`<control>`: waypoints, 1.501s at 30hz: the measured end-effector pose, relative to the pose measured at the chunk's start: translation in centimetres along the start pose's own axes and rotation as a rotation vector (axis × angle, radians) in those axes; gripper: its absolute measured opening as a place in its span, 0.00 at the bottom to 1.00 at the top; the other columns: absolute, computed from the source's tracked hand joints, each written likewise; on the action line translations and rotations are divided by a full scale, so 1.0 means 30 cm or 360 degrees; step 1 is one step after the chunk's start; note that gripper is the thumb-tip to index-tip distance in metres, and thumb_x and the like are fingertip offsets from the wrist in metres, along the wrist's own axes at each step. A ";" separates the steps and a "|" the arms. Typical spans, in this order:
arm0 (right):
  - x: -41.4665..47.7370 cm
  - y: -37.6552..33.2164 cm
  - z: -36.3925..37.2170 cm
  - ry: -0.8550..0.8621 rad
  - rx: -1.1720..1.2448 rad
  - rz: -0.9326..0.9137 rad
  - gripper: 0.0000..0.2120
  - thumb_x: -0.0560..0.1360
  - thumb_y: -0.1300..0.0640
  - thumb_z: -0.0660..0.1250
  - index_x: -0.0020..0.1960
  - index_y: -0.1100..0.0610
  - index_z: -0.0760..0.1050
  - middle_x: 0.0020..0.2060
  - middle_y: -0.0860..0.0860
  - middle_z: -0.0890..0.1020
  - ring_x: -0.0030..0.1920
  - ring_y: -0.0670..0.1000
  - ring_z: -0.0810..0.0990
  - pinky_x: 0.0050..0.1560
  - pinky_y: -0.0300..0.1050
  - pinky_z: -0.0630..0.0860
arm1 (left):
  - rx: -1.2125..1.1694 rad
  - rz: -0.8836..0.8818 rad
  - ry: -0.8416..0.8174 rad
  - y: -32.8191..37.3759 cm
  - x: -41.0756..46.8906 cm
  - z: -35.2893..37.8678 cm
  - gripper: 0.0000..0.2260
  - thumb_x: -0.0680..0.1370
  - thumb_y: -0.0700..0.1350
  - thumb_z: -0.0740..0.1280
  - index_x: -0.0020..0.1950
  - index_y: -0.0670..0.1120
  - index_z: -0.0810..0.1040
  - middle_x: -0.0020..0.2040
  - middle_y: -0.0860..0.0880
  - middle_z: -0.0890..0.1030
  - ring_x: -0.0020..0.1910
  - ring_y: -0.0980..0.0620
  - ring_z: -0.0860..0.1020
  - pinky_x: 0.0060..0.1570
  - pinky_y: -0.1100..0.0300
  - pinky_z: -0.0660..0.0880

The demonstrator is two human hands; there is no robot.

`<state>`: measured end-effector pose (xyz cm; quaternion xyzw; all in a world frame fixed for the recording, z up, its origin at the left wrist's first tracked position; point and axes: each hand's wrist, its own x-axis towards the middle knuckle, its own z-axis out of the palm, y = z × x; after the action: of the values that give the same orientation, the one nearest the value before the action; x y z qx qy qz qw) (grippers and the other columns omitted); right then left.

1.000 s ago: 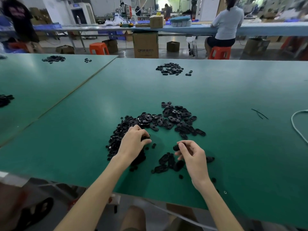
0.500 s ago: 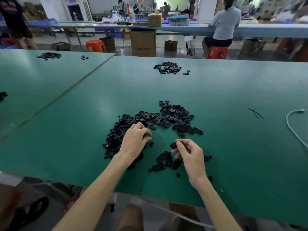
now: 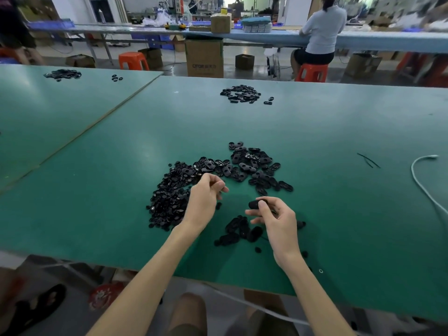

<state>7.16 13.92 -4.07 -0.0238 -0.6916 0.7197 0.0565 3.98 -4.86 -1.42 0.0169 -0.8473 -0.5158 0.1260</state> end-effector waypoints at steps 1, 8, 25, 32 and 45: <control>0.000 -0.002 0.001 0.0009 0.0021 -0.0003 0.05 0.84 0.61 0.66 0.54 0.57 0.81 0.42 0.50 0.88 0.43 0.54 0.89 0.41 0.44 0.84 | -0.0225 -0.0039 -0.0065 0.014 -0.007 0.012 0.07 0.85 0.41 0.63 0.48 0.46 0.75 0.40 0.52 0.84 0.33 0.60 0.78 0.37 0.70 0.73; -0.002 -0.008 0.001 0.0019 0.0122 0.0007 0.10 0.82 0.62 0.69 0.62 0.55 0.77 0.44 0.52 0.88 0.41 0.55 0.89 0.40 0.44 0.84 | -0.0953 -0.0261 -0.0333 0.015 -0.068 0.092 0.09 0.80 0.45 0.71 0.53 0.39 0.79 0.42 0.46 0.86 0.36 0.54 0.79 0.34 0.63 0.73; -0.008 0.002 -0.001 -0.0007 0.0138 -0.0035 0.08 0.81 0.65 0.70 0.59 0.56 0.79 0.48 0.54 0.88 0.47 0.53 0.89 0.44 0.43 0.84 | -0.1142 -0.0178 -0.0294 -0.015 -0.104 0.091 0.07 0.77 0.39 0.74 0.54 0.44 0.87 0.51 0.42 0.87 0.47 0.49 0.85 0.43 0.62 0.79; -0.012 -0.003 -0.005 0.0004 0.0247 -0.0027 0.10 0.78 0.64 0.75 0.56 0.59 0.78 0.45 0.51 0.87 0.46 0.54 0.88 0.43 0.41 0.82 | -0.1112 -0.0156 -0.0265 -0.021 -0.107 0.097 0.06 0.78 0.42 0.75 0.54 0.46 0.87 0.48 0.43 0.87 0.46 0.50 0.84 0.43 0.61 0.79; -0.008 0.000 -0.005 -0.0059 0.0269 -0.0047 0.12 0.76 0.67 0.76 0.55 0.59 0.77 0.46 0.54 0.87 0.48 0.56 0.88 0.44 0.42 0.83 | -0.1058 -0.0119 -0.0246 -0.021 -0.095 0.105 0.02 0.78 0.41 0.74 0.49 0.46 0.87 0.51 0.47 0.87 0.47 0.54 0.82 0.43 0.63 0.79</control>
<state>7.42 14.03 -4.10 0.0045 -0.6295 0.7749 0.0563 5.94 -1.97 -3.91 -0.0332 -0.6386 -0.7677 0.0410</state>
